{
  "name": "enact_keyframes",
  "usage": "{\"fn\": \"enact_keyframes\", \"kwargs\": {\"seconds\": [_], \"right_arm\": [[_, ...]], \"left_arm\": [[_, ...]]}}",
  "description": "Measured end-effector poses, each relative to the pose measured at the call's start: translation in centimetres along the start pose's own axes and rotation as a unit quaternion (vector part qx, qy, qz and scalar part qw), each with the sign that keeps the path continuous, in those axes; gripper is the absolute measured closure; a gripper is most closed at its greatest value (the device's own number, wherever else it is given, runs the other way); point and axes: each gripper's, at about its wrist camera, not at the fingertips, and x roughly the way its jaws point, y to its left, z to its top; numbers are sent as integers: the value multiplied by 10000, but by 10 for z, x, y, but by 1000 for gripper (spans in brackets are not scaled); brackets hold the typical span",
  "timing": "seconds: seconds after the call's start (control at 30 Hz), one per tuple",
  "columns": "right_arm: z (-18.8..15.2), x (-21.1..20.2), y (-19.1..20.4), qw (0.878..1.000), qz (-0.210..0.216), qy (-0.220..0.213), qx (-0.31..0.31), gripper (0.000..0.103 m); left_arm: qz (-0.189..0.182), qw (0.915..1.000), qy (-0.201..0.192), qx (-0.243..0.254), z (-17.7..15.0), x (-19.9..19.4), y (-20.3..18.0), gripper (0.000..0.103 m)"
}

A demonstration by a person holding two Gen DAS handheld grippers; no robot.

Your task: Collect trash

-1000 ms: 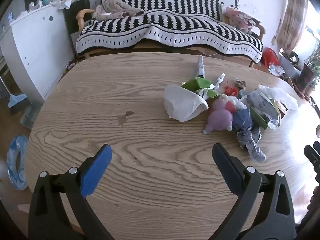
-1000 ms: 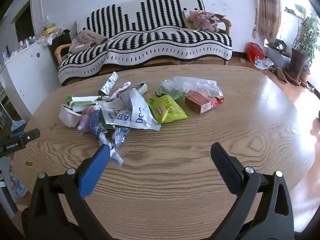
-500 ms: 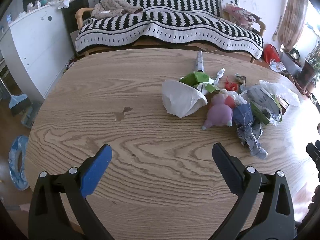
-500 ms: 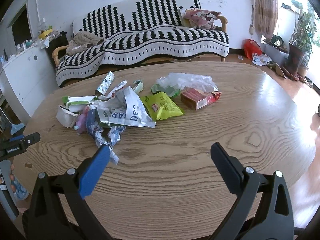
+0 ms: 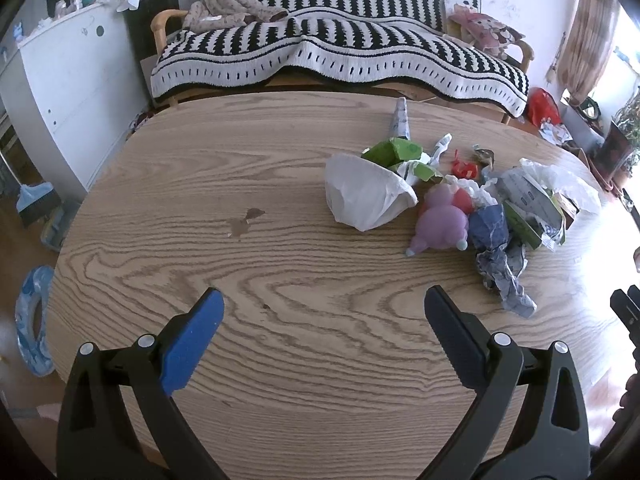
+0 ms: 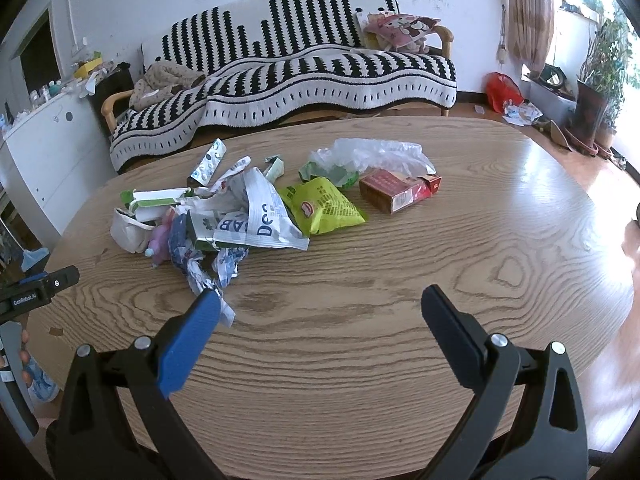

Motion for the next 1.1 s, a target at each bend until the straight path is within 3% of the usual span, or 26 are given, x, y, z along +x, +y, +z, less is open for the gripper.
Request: {"fn": "enact_keyframes", "kwargs": {"seconds": [0.57, 0.73, 0.93, 1.1], "right_arm": [[-4, 1, -13, 9998, -6, 17, 213, 6], [-2, 2, -30, 9996, -73, 23, 290, 6], [31, 2, -66, 9985, -178, -167, 496, 6], [64, 16, -78, 9987, -11, -200, 476, 6]], "left_arm": [[20, 9993, -373, 19, 0, 6, -5, 5], [-12, 9994, -328, 125, 3, 7, -8, 5], [4, 9985, -378, 403, 23, 6, -15, 5], [-60, 9973, -446, 587, 51, 11, -27, 5]]}}
